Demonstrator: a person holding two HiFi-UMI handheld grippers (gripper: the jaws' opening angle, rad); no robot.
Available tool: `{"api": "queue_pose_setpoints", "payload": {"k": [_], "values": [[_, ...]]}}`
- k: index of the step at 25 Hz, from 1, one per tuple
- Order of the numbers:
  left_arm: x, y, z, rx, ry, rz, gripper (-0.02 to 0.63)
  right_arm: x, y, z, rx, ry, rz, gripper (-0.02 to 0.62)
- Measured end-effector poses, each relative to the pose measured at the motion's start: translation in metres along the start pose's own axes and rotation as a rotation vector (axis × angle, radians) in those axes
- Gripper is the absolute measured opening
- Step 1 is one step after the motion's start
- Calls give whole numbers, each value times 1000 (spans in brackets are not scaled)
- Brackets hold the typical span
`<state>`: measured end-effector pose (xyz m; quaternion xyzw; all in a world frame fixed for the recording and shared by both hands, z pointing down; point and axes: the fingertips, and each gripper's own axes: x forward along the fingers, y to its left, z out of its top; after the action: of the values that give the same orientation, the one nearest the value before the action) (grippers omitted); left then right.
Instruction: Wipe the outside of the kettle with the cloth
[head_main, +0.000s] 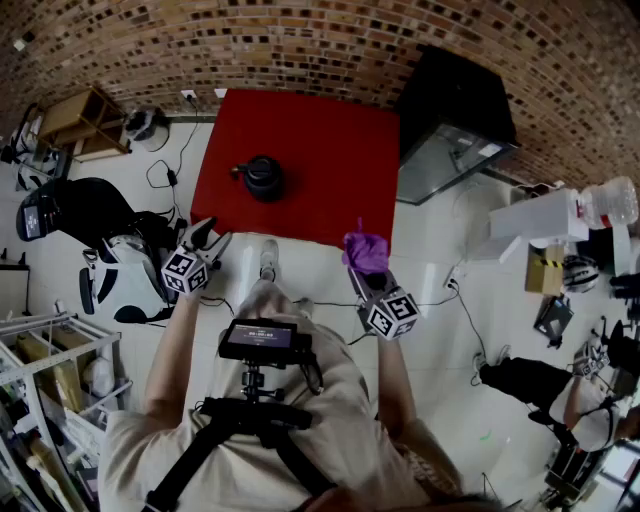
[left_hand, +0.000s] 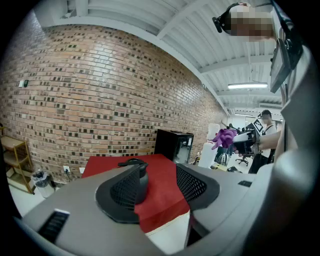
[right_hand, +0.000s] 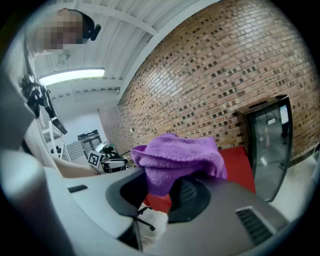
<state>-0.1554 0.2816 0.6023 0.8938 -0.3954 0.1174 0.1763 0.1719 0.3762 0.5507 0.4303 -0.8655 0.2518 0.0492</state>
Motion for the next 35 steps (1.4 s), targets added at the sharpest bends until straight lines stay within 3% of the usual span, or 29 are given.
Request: {"api": "queue_pose_setpoints", "payload": {"k": [4, 10, 19, 25, 31, 35], "values": [[31, 41, 7, 12, 40, -7, 229, 31, -11, 14, 0, 4, -17, 107], [87, 89, 0, 98, 161, -77, 241, 84, -28, 40, 10, 14, -42, 107], [167, 151, -44, 317, 405, -260, 261, 165, -35, 60, -2, 73, -62, 107], [188, 151, -77, 401, 520, -459, 261, 196, -40, 58, 32, 92, -117, 107], [205, 147, -97, 472, 585, -567, 259, 226, -46, 55, 65, 98, -145, 107], [201, 134, -106, 535, 633, -685, 170, 245, -45, 54, 68, 101, -143, 107]]}}
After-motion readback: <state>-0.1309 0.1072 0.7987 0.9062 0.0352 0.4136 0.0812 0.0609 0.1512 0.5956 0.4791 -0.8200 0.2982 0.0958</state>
